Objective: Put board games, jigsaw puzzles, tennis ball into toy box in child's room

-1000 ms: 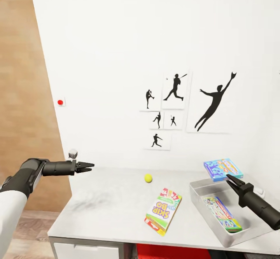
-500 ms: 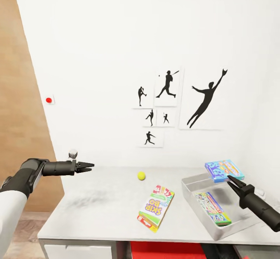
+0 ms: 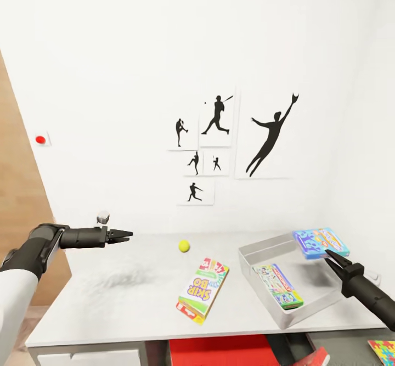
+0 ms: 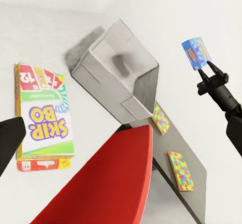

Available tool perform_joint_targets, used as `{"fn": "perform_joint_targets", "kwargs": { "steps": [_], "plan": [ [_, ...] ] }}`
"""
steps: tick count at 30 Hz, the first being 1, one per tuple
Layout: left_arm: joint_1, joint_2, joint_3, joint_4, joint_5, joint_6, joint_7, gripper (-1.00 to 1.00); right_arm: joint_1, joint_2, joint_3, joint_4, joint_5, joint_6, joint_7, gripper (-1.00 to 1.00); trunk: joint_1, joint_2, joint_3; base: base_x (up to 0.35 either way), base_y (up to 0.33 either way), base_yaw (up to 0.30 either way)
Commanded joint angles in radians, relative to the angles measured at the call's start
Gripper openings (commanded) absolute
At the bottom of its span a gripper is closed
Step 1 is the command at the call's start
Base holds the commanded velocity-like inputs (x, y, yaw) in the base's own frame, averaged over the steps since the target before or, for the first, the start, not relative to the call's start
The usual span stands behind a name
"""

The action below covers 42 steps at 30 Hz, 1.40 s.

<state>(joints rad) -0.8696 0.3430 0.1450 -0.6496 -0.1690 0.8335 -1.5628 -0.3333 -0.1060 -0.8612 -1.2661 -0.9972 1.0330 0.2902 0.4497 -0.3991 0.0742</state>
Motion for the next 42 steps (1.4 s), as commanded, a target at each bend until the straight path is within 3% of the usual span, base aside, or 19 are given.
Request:
{"fn": "perform_joint_targets", "kwargs": {
  "steps": [1,18,32,42],
  "plan": [
    [0.000,0.000,0.004,-0.001,-0.010,0.010,-0.008,1.00,-0.001,0.000,-0.003,0.000,0.003,0.005,0.010,-1.00,0.000,-0.001,-0.002,0.000,-0.001,-0.161],
    [0.000,0.001,0.004,-0.001,-0.010,0.010,-0.008,1.00,-0.001,0.000,-0.011,0.001,0.003,0.004,0.010,-1.00,0.000,-0.001,-0.022,0.006,0.000,-0.173],
    [0.000,0.002,0.005,-0.001,-0.010,0.009,-0.008,1.00,-0.001,-0.008,-0.018,0.053,0.002,0.004,0.012,-1.00,0.000,-0.001,-0.035,0.237,0.000,-0.202],
    [0.000,0.001,0.004,-0.001,-0.010,0.009,-0.008,1.00,-0.001,-0.010,-0.019,0.059,0.002,0.002,0.018,-1.00,0.000,-0.001,-0.035,0.039,0.024,-0.258]
  ]
}}
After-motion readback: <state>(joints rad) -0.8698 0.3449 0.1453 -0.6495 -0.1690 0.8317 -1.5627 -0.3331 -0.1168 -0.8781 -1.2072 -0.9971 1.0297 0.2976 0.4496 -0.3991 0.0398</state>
